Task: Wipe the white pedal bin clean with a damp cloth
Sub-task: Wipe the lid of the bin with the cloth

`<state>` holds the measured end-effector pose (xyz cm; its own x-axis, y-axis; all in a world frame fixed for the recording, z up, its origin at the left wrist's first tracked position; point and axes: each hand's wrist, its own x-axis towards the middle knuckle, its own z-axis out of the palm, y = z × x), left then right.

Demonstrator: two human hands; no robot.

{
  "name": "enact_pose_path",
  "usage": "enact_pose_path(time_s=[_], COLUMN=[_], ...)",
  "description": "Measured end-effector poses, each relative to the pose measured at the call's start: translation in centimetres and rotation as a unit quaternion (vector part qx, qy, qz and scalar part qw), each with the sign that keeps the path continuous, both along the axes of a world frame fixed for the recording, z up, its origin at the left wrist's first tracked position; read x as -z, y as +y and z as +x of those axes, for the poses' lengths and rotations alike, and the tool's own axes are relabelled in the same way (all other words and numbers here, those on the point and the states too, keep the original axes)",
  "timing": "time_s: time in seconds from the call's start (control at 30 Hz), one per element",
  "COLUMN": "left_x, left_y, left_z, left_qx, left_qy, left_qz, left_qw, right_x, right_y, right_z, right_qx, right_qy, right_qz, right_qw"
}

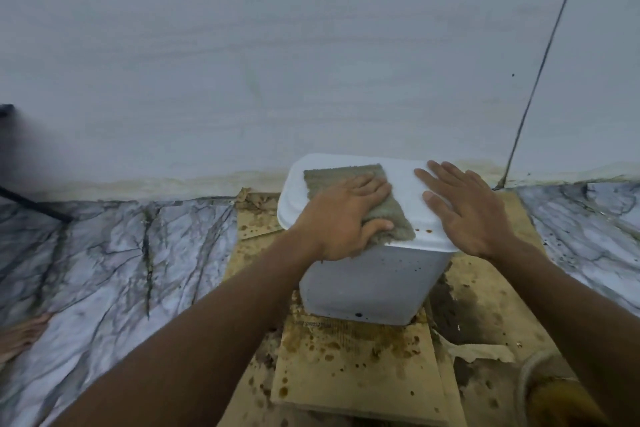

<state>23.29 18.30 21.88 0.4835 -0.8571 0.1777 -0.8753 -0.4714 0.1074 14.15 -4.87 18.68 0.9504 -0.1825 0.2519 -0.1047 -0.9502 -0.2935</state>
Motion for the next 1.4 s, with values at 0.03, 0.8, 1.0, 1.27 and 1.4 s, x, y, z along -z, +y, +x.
enact_pose_path(time_s=[0.03,0.8,1.0,1.27,1.4], left_x=[-0.2,-1.4,0.5,1.8,1.2], left_y=[0.8,8.4,0.3,-3.0,0.6], left_z=[0.6,4.4,-1.1,-2.8,-1.3], left_qx=[0.012,-0.031,-0.081,-0.047,-0.042], left_qy=[0.010,0.126,-0.065,-0.077,-0.064], left_qz=[0.009,-0.058,0.041,0.033,-0.004], left_qw=[1.000,0.990,0.994,0.995,0.997], right_x=[-0.1,0.0,0.1,0.2,-0.1], right_y=[0.2,0.7,0.5,0.5,0.8], right_z=[0.0,0.5,0.3,-0.1,-0.2], right_qx=[-0.001,0.006,0.012,-0.002,0.002], right_qy=[0.002,-0.008,-0.010,-0.020,-0.004], right_qz=[-0.003,-0.015,-0.017,0.008,0.001], right_qw=[1.000,1.000,1.000,1.000,1.000])
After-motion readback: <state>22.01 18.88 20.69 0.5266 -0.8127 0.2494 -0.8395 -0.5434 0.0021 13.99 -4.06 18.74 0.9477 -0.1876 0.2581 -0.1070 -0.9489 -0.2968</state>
